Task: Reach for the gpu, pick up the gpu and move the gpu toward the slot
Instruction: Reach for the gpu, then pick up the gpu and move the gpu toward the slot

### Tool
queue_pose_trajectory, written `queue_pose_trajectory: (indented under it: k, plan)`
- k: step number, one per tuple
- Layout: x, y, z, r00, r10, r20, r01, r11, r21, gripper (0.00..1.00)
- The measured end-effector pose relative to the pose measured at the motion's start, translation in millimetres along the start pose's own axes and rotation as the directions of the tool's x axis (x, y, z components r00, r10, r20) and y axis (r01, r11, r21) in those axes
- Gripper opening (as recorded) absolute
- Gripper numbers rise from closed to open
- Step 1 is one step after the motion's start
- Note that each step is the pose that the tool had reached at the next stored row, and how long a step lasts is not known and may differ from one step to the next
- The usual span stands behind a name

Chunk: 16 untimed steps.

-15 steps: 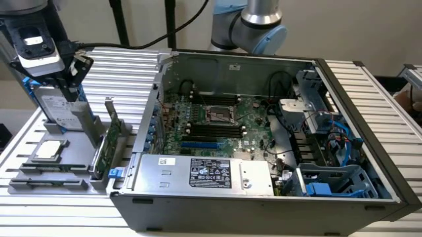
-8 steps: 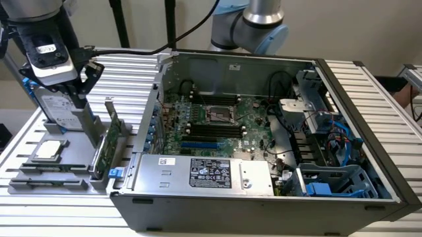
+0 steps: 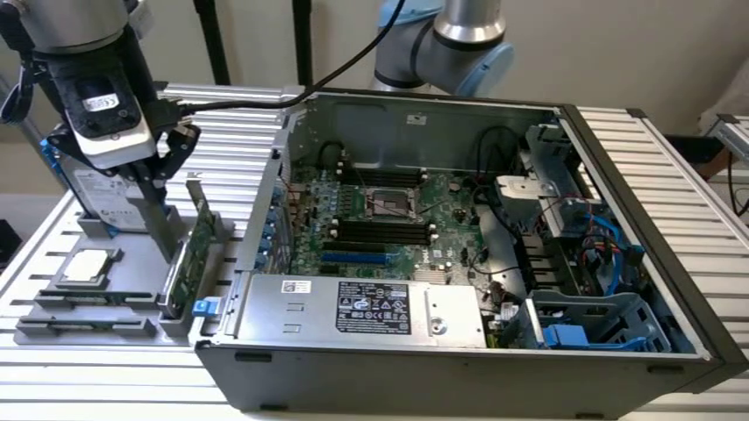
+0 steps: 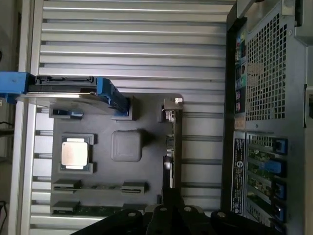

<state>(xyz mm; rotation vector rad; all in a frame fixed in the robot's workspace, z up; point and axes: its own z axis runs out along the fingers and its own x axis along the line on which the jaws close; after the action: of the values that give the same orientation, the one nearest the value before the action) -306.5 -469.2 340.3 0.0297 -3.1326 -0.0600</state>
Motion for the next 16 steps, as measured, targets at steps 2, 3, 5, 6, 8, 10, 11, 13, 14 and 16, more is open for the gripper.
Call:
queue_pose_trajectory:
  k: [2,3,5,6,8,10,11,13,14,16]
  plan:
    - [-1.6,-0.5,0.0,1.0,0.0,-0.0013,0.0,1.0,0.0002,0.11]
    - [-1.6,-0.5,0.0,1.0,0.0,-0.0014,0.0,1.0,0.0002,0.11]
    - [-1.6,-0.5,0.1,1.0,0.0,-0.0014,0.0,1.0,0.0001,0.11]
    - [-1.6,-0.5,0.1,1.0,0.0,-0.0014,0.0,1.0,0.0001,0.11]
    - [-1.6,-0.5,0.1,1.0,0.0,-0.0014,0.0,1.0,0.0001,0.11]
    - [-1.6,-0.5,0.1,1.0,0.0,-0.0014,0.0,1.0,0.0001,0.11]
    - [-1.7,-0.5,0.1,1.0,0.0,-0.0013,0.0,1.0,0.0001,0.11]
    - [-1.6,-0.5,0.1,1.0,0.0,-0.0014,0.0,1.0,0.0001,0.11]
    - [-1.6,-0.5,0.1,1.0,0.0,-0.0014,0.0,1.0,0.0001,0.11]
    - [-1.6,-0.5,0.1,1.0,0.0,-0.0013,0.0,1.0,0.0001,0.11]
